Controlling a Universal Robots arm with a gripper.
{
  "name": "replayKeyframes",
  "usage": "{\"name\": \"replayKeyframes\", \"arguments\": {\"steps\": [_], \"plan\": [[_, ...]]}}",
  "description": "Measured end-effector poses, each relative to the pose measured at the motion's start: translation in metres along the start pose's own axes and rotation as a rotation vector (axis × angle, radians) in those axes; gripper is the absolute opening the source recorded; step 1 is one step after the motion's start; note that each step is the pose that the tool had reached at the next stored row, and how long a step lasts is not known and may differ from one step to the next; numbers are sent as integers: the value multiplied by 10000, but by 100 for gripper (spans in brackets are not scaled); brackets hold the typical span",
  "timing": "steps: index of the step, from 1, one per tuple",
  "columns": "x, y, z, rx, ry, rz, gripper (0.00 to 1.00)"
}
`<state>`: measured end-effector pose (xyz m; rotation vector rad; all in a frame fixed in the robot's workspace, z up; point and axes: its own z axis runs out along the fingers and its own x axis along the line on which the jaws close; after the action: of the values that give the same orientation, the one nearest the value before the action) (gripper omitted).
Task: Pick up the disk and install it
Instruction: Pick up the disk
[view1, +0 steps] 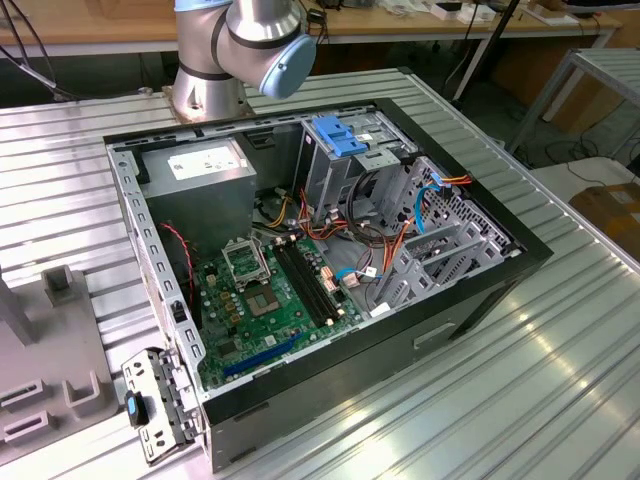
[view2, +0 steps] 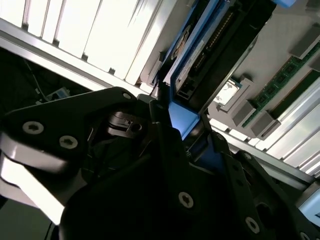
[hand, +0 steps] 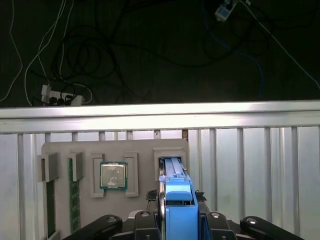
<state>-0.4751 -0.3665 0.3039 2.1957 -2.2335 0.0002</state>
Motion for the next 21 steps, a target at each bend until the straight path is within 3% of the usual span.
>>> {"name": "replayKeyframes", "arguments": {"steps": [7, 10, 21], "plan": [[0, 0, 0, 1, 1, -227, 37], [0, 0, -54, 3, 0, -228, 37], [0, 0, -61, 2, 1, -227, 37]]}}
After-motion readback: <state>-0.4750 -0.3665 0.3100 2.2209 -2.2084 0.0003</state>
